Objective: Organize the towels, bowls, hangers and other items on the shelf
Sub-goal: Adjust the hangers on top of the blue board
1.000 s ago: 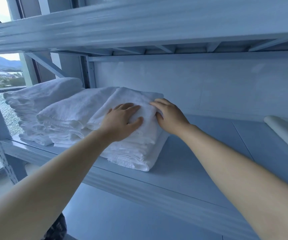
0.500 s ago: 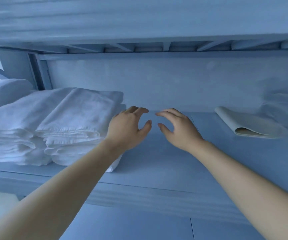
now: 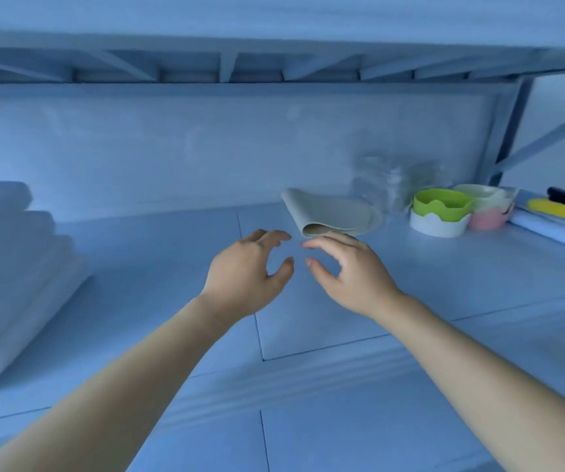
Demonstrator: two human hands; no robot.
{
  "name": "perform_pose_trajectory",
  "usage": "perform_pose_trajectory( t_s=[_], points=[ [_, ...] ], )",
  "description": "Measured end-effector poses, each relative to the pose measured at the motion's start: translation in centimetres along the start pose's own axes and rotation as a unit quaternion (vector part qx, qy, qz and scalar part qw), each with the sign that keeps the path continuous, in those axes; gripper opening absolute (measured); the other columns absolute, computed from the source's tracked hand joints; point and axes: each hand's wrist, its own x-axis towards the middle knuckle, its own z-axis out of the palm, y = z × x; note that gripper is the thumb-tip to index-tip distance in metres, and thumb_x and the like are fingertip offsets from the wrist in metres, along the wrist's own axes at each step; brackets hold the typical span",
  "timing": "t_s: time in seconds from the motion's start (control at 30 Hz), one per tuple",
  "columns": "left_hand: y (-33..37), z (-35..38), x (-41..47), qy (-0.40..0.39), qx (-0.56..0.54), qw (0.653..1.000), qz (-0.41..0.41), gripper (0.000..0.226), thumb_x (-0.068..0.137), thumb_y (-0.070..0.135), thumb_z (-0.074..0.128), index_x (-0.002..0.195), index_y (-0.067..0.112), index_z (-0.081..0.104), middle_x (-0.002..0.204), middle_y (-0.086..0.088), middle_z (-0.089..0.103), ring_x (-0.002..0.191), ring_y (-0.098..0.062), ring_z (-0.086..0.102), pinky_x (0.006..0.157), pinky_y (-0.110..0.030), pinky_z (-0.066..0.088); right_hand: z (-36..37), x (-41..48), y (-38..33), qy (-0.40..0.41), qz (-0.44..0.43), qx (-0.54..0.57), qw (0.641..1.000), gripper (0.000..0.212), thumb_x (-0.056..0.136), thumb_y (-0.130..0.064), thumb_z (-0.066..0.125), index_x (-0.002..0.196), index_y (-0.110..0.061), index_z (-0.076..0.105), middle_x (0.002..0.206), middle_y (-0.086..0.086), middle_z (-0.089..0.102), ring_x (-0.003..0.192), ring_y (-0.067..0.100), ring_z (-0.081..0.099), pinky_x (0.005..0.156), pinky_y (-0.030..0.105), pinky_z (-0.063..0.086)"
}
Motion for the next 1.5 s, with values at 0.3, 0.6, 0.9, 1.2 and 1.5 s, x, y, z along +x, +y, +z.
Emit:
perform_pose_trajectory(
  t_s=[0.3,0.6,0.9,1.2,1.5],
  points=[
    [14.4,10.5,5.9,-0.019,-0.078,0.994,0.075,0.041,0.086,0.044,0.051,0.125,0.032,0.048,0.113,0.015,0.058,0.065,-0.01,0.041,0.069,-0.029,0.043,-12.2,-6.4,11.9,0.051,0.066,-0.076,0.994,0.021,0.087,-0.023,0.06,0.107,-0.019,0.066,0.107,-0.006,0.066,0.105,0.016,0.059,0.088,0.033,0.048],
    [28.1,18.0,9.9,-0.039,-0.136,0.975,0.169,0.037,0.086,0.043,0.051,0.121,0.032,0.052,0.109,0.015,0.061,0.067,-0.009,0.043,0.065,-0.024,0.037,-22.1,-12.2,19.5,0.108,0.146,-0.124,0.976,0.021,0.088,-0.022,0.06,0.108,-0.018,0.065,0.108,-0.007,0.066,0.105,0.014,0.059,0.09,0.035,0.048],
    [35.6,23.8,14.3,-0.064,-0.165,0.955,0.238,0.033,0.085,0.039,0.053,0.117,0.031,0.057,0.109,0.013,0.062,0.101,-0.011,0.058,0.073,-0.026,0.043,-27.9,-14.9,25.9,0.136,0.19,-0.165,0.958,0.022,0.089,-0.021,0.059,0.109,-0.017,0.065,0.107,-0.008,0.065,0.104,0.014,0.059,0.087,0.036,0.049],
    [42.2,28.7,22.1,-0.046,-0.218,0.93,0.292,0.026,0.083,0.032,0.058,0.108,0.026,0.062,0.105,0.011,0.063,0.095,-0.01,0.056,0.071,-0.028,0.046,-34.0,-13.7,34.0,0.143,0.201,-0.221,0.944,0.022,0.088,-0.017,0.061,0.109,-0.015,0.065,0.104,-0.003,0.066,0.099,0.015,0.06,0.087,0.033,0.048],
    [49.1,33.1,24.6,-0.08,-0.196,0.919,0.332,0.03,0.082,0.035,0.059,0.111,0.03,0.059,0.107,0.012,0.059,0.095,-0.011,0.055,0.067,-0.026,0.043,-39.6,-16.4,40.7,0.137,0.218,-0.238,0.936,0.023,0.09,-0.02,0.056,0.112,-0.02,0.063,0.104,-0.009,0.063,0.098,0.012,0.058,0.084,0.03,0.047]
  ],
)
